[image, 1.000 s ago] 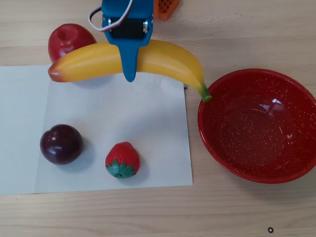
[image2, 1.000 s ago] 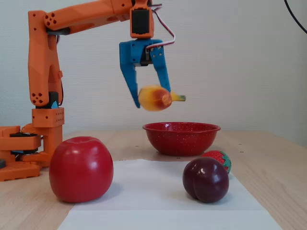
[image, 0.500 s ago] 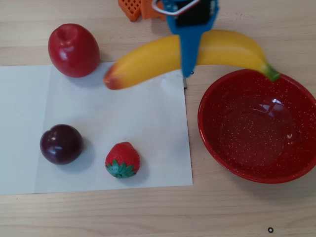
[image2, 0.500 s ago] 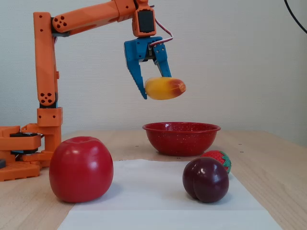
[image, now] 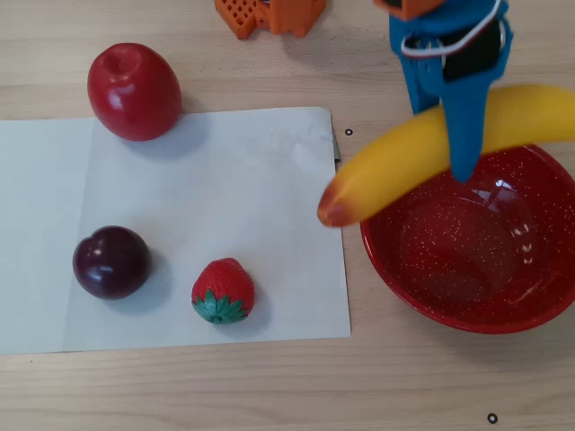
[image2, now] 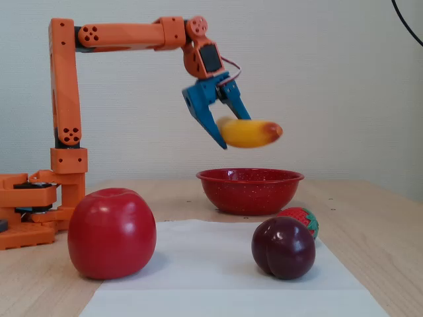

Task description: Grasp the banana and put it in the red bowl

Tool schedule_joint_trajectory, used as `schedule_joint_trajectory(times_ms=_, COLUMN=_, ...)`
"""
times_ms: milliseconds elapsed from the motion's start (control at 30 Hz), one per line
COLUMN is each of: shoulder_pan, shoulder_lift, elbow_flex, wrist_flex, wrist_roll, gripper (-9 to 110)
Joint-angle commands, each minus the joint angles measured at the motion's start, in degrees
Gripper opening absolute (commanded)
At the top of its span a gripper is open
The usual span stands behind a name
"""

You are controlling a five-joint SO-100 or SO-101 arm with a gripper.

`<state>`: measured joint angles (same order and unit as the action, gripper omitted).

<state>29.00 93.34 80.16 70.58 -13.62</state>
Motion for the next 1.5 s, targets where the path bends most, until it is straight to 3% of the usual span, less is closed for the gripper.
schedule_joint_trajectory(times_ms=0, shoulder_pan=1.58, shoulder_lift=6.33, elbow_flex=0.26, wrist_flex=-7.65, wrist_roll=2.64, gripper=0)
schedule_joint_trajectory(times_ms=100, shoulder_pan=1.85, shoulder_lift=5.98, elbow_flex=6.68, wrist_flex=-15.91, wrist_roll=5.01, gripper=1)
schedule_joint_trajectory(times_ms=200, shoulder_pan=2.37, shoulder_lift=5.45, elbow_flex=10.99, wrist_flex=-20.92, wrist_roll=7.29, gripper=14)
schedule_joint_trajectory(times_ms=400, shoulder_pan=2.90, shoulder_lift=4.22, elbow_flex=11.95, wrist_flex=-21.09, wrist_roll=6.77, gripper=29)
schedule_joint_trajectory(times_ms=567, shoulder_pan=2.64, shoulder_lift=4.13, elbow_flex=10.99, wrist_flex=-20.57, wrist_roll=6.86, gripper=35)
schedule_joint_trajectory(times_ms=800, shoulder_pan=1.67, shoulder_lift=4.13, elbow_flex=1.05, wrist_flex=-10.81, wrist_roll=4.57, gripper=26)
schedule_joint_trajectory(times_ms=1000, shoulder_pan=-0.26, shoulder_lift=4.13, elbow_flex=-11.69, wrist_flex=4.75, wrist_roll=-0.18, gripper=0)
schedule_joint_trajectory(times_ms=1267, shoulder_pan=-4.83, shoulder_lift=4.31, elbow_flex=-24.87, wrist_flex=22.41, wrist_roll=-2.55, gripper=0)
schedule_joint_trajectory(times_ms=1467, shoulder_pan=-9.67, shoulder_lift=7.82, elbow_flex=-27.51, wrist_flex=28.48, wrist_roll=-1.05, gripper=0)
